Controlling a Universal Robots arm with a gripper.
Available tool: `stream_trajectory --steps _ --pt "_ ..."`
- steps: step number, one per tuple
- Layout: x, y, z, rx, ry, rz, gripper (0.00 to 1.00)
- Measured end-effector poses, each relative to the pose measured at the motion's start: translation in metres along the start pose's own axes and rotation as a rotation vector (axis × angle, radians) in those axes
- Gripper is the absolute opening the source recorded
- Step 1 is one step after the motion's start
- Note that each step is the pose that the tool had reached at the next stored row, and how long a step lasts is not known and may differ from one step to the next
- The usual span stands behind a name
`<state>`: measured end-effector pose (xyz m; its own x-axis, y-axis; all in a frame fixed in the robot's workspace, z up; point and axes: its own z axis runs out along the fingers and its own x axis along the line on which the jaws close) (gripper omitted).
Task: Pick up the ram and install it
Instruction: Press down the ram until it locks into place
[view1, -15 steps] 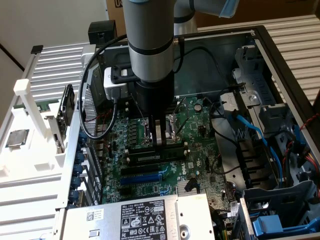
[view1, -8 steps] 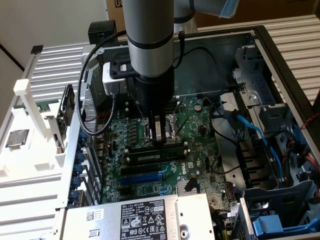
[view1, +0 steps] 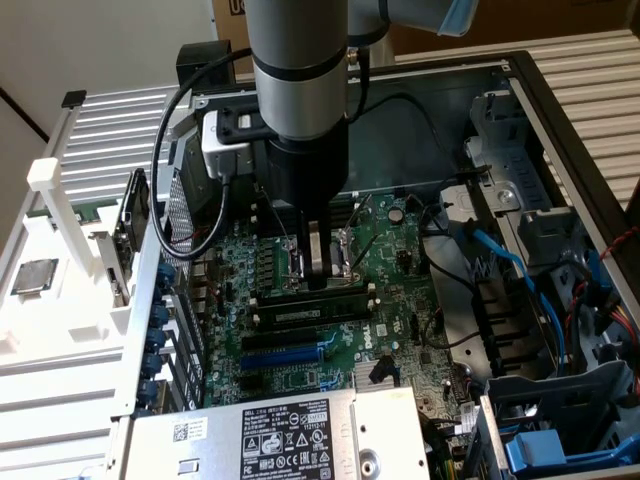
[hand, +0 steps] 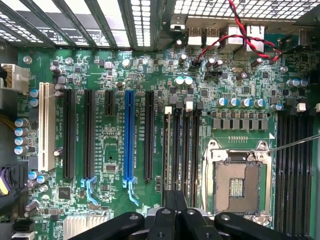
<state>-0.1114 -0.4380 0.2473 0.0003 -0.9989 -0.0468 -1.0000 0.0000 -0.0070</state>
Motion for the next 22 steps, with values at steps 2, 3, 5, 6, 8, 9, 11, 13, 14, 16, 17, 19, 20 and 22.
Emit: stream_trajectory --steps 2,3,5,6,8,9,11,13,14,16,17,19,20,22 --pt "0.0000 0.0000 0.0000 0.0000 0.0000 0.000 0.11" --pt "0.0000 0.0000 -0.0001 0.0000 0.0002 0.000 0.11" --pt "0.0000 0.0000 -0.0001 0.0001 0.0003 0.003 0.11" --pt "0.0000 0.0000 -0.0001 0.0005 0.0004 0.013 0.11" --pt "0.0000 -0.0001 -0.0001 0.0019 0.0005 0.043 0.11" --pt "0.0000 0.0000 -0.0001 0.0026 0.0006 0.058 0.11" --pt "0.0000 0.0000 -0.0001 0.0038 0.0007 0.083 0.11" --pt "0.0000 0.0000 -0.0001 0.0049 0.0010 0.107 0.11" --pt "0.0000 0.0000 -0.0001 0.0054 0.0010 0.119 0.11" --pt "0.0000 0.0000 -0.0001 0.0064 0.0012 0.140 0.11" --pt "0.0000 0.0000 -0.0001 0.0068 0.0012 0.148 0.11" --pt "0.0000 0.0000 -0.0001 0.0076 0.0014 0.165 0.11" --pt "0.0000 0.0000 -0.0001 0.0080 0.0014 0.173 0.11" --pt "0.0000 0.0000 -0.0001 0.0086 0.0015 0.186 0.11"
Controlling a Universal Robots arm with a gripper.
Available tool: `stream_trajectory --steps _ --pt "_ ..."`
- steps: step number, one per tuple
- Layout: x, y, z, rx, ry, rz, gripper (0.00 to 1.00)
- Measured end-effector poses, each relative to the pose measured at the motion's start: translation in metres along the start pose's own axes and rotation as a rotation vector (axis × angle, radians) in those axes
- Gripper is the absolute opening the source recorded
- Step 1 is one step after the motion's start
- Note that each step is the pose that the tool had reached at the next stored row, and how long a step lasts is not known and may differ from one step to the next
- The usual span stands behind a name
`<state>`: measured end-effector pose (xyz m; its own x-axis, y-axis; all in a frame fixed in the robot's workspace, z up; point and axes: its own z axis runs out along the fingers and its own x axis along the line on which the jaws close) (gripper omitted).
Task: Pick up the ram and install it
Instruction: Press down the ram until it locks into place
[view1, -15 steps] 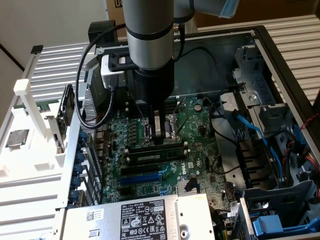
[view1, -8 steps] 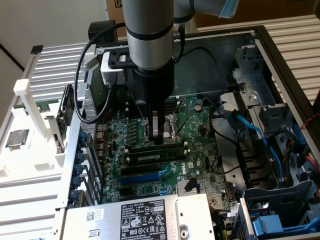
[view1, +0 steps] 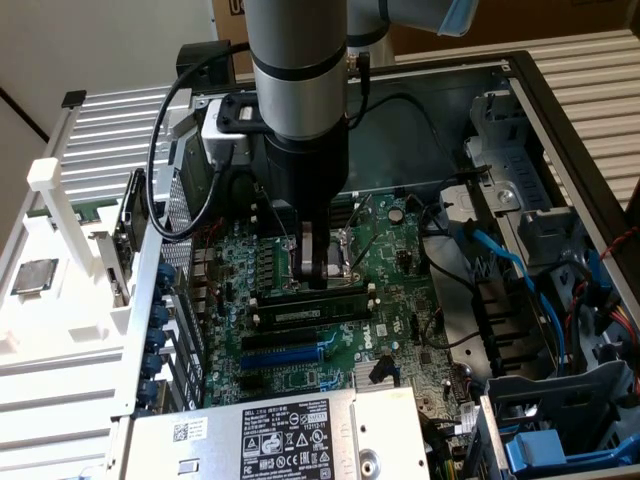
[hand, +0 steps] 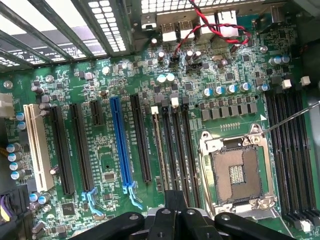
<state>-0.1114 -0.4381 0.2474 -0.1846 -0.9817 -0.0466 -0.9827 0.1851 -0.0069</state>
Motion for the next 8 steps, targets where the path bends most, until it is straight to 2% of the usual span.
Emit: stream_trajectory --steps 8 --pt "0.0000 0.0000 0.0000 0.0030 0.0006 0.064 0.11"
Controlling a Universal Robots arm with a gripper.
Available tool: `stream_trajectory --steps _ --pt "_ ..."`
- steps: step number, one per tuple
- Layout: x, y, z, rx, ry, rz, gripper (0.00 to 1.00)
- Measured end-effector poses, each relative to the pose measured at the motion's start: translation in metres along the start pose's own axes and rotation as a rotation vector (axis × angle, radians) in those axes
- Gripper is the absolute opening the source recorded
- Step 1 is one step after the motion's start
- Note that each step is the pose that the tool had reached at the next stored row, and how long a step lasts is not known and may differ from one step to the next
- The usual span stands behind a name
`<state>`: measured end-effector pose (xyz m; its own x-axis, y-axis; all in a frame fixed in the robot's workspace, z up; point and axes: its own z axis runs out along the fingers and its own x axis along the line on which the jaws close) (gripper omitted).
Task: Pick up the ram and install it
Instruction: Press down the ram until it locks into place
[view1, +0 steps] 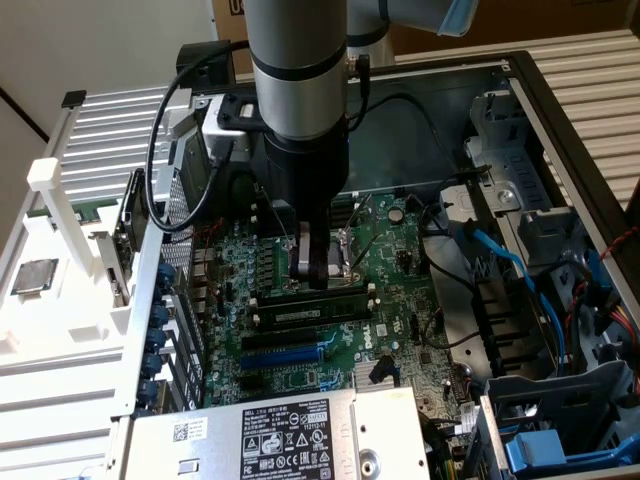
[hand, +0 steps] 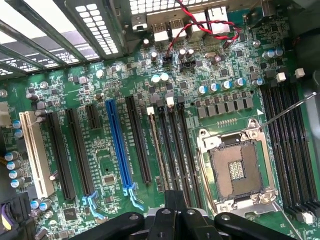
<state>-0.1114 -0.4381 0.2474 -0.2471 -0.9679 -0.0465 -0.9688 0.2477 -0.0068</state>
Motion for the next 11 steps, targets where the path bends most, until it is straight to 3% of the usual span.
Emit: stream_trajectory --steps 11 --pt "0.0000 0.0000 0.0003 0.0076 0.0009 0.162 0.11"
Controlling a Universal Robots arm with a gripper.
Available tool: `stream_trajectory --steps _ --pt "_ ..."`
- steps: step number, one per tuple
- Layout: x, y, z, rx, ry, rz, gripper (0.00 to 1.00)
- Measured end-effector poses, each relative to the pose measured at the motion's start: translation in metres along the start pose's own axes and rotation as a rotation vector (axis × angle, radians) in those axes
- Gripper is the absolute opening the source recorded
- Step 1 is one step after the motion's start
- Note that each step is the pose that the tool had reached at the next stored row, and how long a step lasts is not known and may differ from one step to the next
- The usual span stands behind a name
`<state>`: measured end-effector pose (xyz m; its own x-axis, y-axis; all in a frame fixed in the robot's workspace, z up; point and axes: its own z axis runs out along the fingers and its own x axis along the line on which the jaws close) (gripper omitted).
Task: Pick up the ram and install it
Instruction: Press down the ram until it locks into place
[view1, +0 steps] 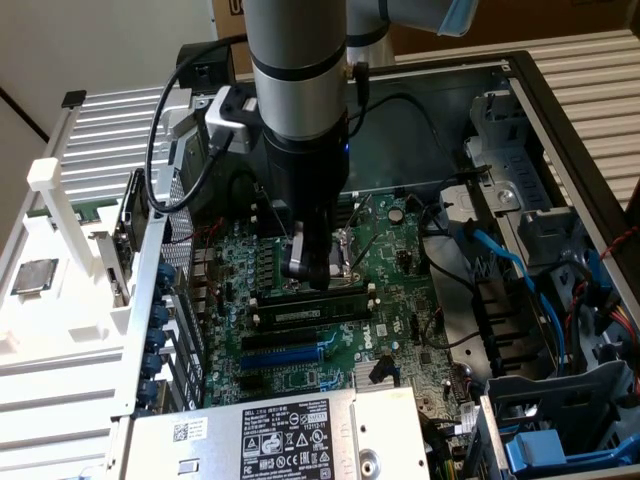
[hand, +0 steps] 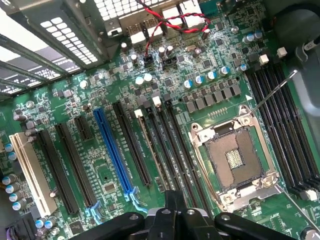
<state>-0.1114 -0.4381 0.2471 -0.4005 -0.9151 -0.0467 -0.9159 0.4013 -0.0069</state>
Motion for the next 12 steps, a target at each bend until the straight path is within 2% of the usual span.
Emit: stream_trajectory --steps 12 --pt "0.0000 0.0000 0.0000 0.0086 0.0013 0.183 0.11"
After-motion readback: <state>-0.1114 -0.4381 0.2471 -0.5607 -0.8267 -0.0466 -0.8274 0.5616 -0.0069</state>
